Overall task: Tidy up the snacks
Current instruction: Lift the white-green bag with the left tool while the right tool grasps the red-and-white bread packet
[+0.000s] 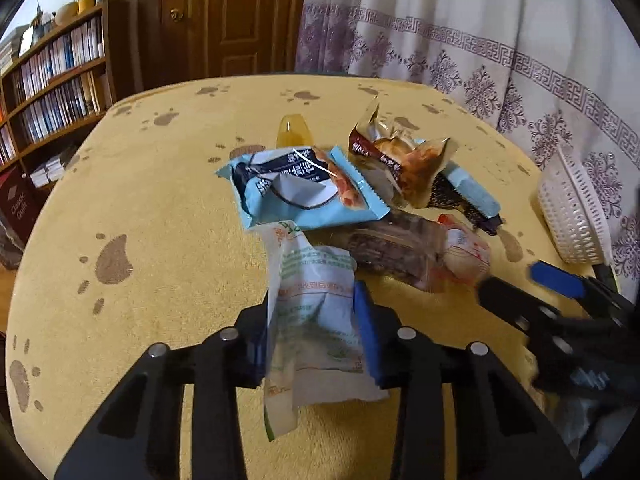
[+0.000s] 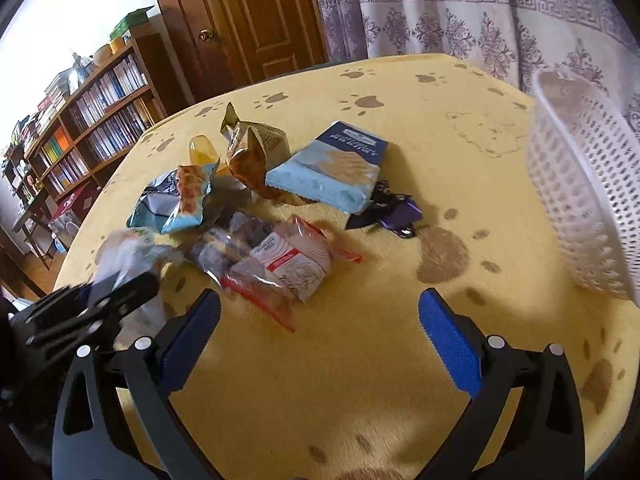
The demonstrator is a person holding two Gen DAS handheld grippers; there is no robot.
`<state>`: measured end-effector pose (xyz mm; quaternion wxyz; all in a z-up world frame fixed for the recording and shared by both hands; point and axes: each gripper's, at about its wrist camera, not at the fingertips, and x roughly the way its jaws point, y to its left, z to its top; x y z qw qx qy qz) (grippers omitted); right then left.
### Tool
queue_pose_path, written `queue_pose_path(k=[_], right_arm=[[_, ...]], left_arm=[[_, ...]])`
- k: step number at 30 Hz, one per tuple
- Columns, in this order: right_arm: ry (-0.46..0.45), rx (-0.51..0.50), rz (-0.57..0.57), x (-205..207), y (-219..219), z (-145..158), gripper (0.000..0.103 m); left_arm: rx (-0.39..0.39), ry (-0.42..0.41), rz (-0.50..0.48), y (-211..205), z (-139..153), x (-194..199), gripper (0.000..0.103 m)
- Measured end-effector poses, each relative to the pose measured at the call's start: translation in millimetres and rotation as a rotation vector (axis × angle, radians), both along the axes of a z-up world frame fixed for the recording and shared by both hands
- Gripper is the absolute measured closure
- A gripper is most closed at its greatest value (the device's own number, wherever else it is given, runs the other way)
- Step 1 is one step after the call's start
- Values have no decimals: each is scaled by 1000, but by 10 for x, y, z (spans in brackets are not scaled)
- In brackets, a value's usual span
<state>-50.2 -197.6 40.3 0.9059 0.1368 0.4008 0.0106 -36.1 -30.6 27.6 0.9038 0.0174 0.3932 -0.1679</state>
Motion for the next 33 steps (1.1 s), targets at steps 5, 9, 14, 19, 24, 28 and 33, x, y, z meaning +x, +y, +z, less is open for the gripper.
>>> queue_pose_path(k=[5,9,14,19,24,28,33], right_arm=[[39,40,16,230,47,-87,19],[33,29,12,328,97,-78,24],[19,1,7,311,117,-67,34],[2,24,8,169,33,-33,50],[-18,-17,-24,-3,-60,4,51],[-8,-14,-17,-101,-163,2,50],[0,-2,-45,-202,-263,-9,28]], left_arm=[[-5,5,18,111,3,-51,66],[-17,17,31,186,-31,-57,66],[-17,13,35,197,-43,-81,66],[-22,12,41,175,-56,-54,62],[-14,19,43,145,-100,-7,60],[3,18,32,104,-133,4,64],[2,4,14,91,-93,-77,65]])
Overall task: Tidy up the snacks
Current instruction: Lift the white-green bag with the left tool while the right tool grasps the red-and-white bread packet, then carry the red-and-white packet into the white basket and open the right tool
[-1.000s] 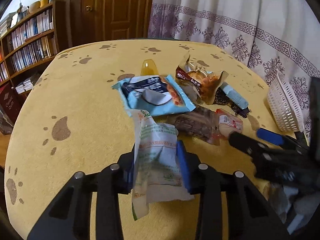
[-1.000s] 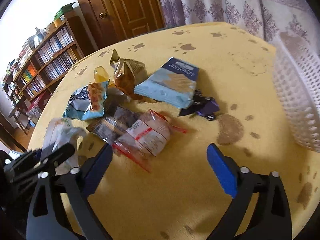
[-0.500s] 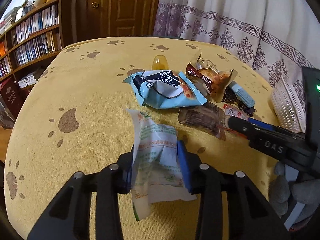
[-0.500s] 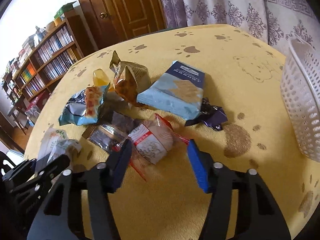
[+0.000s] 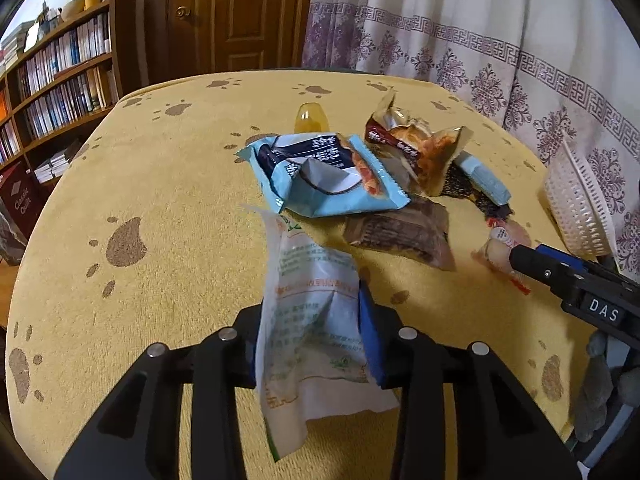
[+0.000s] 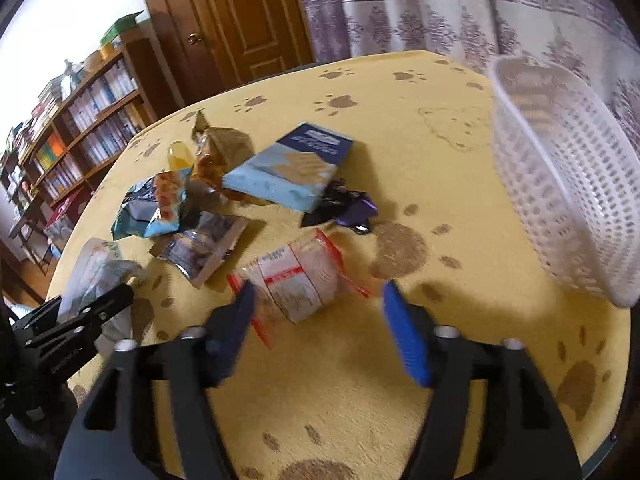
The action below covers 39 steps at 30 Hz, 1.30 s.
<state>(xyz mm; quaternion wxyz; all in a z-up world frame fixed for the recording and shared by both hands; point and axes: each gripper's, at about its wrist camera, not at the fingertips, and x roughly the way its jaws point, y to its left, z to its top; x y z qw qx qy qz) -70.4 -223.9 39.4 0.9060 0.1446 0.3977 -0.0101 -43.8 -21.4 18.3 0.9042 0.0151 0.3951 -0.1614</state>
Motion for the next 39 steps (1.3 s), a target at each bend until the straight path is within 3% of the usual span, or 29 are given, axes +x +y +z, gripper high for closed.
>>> queue_pose_path(k=[5,10,16,20,25,33,39], right_arm=[[39,115,-36,-113,-111,-27,28],[76,242,1,-62,-27,-85,28],[64,140,-15,248,125,-40,28],[59,20,-27,428,227,-56,29],[53,-95,-35,386,285,-76,59],[13,-68,-19,99,175,-4,63],[-99,-43,-37,-154,20,319,63]], left_arm=[[-28,-29,-12,17,125,-115,65],[-43,-45,-9,42,206,-150,65],[-47,-47,2,85,224,-166,65],[-50,-43,13,119,219,-152,65],[-48,-40,16,114,205,-140,65],[-36,-40,10,24,220,-145,65],[-26,-46,1,-65,267,-165,65]])
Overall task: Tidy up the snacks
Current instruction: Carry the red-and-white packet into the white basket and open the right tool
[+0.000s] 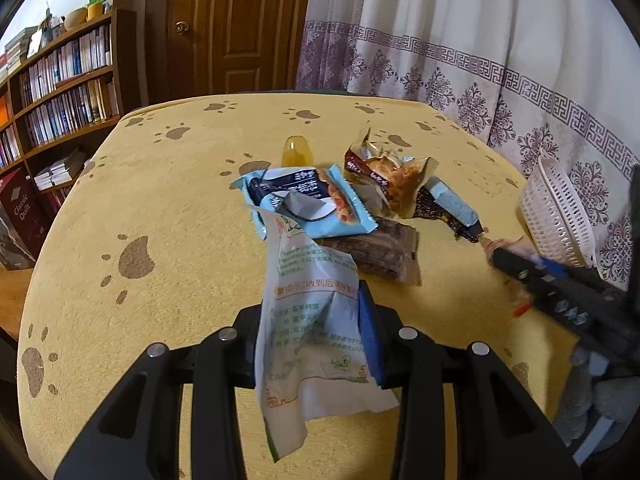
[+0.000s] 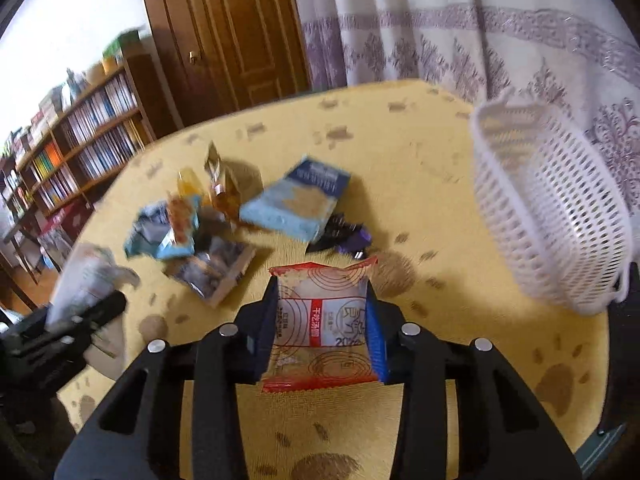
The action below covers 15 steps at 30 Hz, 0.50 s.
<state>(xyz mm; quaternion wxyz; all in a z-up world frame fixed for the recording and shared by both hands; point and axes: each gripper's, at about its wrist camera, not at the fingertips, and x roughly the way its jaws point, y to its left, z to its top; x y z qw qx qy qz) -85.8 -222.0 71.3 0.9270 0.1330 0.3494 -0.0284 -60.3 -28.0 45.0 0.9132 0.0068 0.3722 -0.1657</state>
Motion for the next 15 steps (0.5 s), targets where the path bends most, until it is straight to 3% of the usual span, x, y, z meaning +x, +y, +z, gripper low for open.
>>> queue_pose_path(k=[8,15], right_arm=[[-145,23,-110,-269,-485,405,63],[-168,25,-247,-410,-1071,433,63]], left_arm=[[16,-15,-9,-166,90,-38,65],[43,-29,-44,-373,127,-90,65]])
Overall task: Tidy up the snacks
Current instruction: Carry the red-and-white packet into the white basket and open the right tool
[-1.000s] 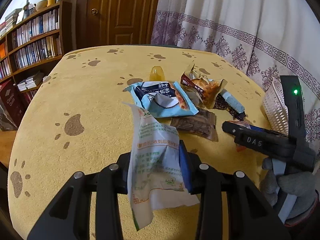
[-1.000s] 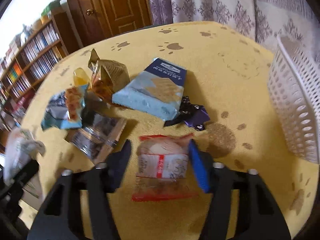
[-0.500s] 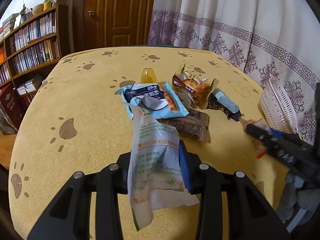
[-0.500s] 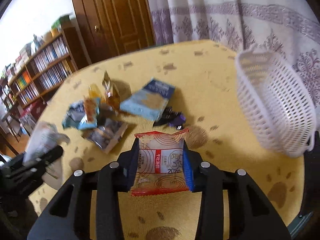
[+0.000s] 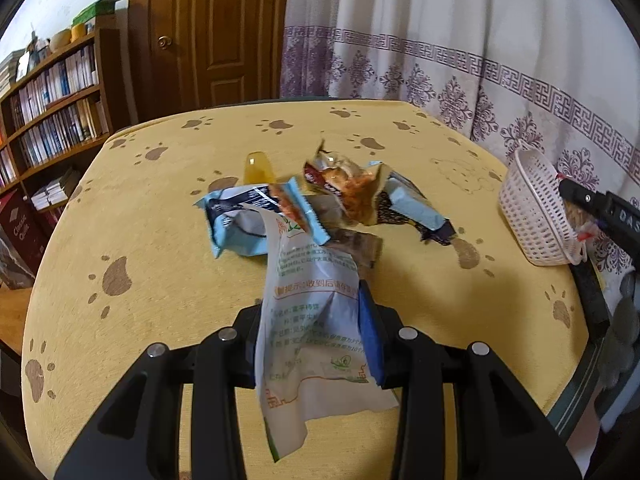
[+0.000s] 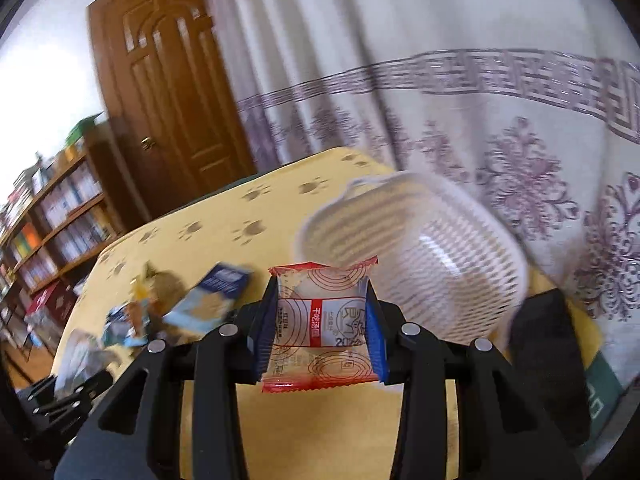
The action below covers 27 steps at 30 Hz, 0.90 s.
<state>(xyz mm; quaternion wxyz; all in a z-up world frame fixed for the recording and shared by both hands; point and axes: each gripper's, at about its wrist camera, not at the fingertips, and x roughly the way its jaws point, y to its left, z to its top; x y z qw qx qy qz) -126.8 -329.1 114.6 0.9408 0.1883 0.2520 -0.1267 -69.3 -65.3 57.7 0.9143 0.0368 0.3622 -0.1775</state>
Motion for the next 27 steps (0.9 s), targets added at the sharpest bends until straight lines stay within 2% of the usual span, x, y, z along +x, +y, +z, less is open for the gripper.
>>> queue_pose_path(k=[7,11,15,20,27], right_arm=[[34,33,-102,-42,-495,-170,63],[58,49,-111,-11,-611,-278,63],[78,59,-87,55,-605,-371,61],[81,76,-62,85,-572,-479,49],[91,97,-28,115,-520,-564,49]], left_arm=[[18,3,-16,-143,-9,6,65],[25,3,-26,-209,-7,17,65],[29,7,-32,-260,-15,43,65],[37,12,-37,-303,-26,88,65],[41,17,-47,-378,-38,136,65]])
